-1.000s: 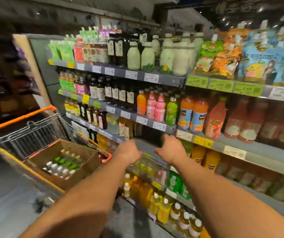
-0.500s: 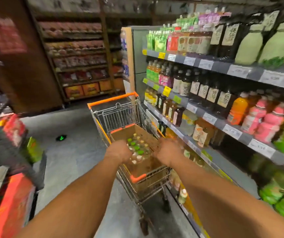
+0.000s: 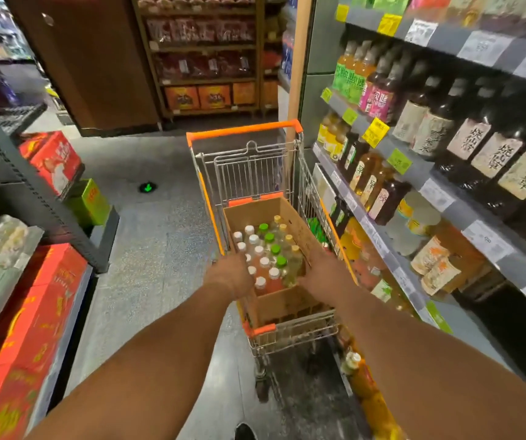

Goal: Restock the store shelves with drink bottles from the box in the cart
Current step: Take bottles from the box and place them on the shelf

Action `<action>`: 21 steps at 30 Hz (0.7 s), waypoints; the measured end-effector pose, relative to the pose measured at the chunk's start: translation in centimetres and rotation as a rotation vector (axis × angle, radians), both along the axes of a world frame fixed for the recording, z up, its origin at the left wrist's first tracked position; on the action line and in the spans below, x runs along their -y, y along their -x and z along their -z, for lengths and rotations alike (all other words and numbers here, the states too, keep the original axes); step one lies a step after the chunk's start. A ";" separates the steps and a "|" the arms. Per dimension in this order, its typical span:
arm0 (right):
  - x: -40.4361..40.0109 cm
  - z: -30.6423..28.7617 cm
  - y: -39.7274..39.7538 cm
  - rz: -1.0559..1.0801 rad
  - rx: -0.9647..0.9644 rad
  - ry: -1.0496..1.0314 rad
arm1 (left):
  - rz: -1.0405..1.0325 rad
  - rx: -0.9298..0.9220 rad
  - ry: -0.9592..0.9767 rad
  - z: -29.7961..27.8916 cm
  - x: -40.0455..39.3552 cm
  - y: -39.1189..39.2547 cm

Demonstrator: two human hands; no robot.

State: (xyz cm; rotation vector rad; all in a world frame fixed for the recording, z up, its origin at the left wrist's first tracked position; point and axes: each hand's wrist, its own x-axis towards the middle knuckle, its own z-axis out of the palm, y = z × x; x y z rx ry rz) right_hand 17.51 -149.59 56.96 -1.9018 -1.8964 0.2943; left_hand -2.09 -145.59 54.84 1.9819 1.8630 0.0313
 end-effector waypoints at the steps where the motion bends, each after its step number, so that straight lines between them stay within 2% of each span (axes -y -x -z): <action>1: -1.4 1.3 -0.2 0.003 0.025 0.080 | 0.012 -0.010 0.012 0.8 -1.1 -0.1; 3: -3.8 4.0 -0.7 0.001 0.062 0.276 | 0.034 -0.013 0.024 2.2 -3.6 -0.2; 5: -5.8 6.2 -1.2 0.007 0.094 0.352 | 0.054 -0.006 0.033 3.7 -5.8 -0.3; 9: -9.4 9.5 -1.6 0.020 0.123 0.469 | 0.079 -0.048 0.053 6.9 -9.0 -0.9; 12: -11.7 11.9 -1.6 -0.005 0.055 0.523 | 0.071 -0.040 0.091 9.5 -10.6 -1.7; 16: -15.5 15.0 -1.4 -0.073 0.026 0.569 | -0.003 0.009 0.209 13.0 -12.9 -3.5; 21: -19.8 19.2 -1.0 -0.204 0.111 0.677 | -0.039 -0.020 0.301 17.6 -15.2 -6.0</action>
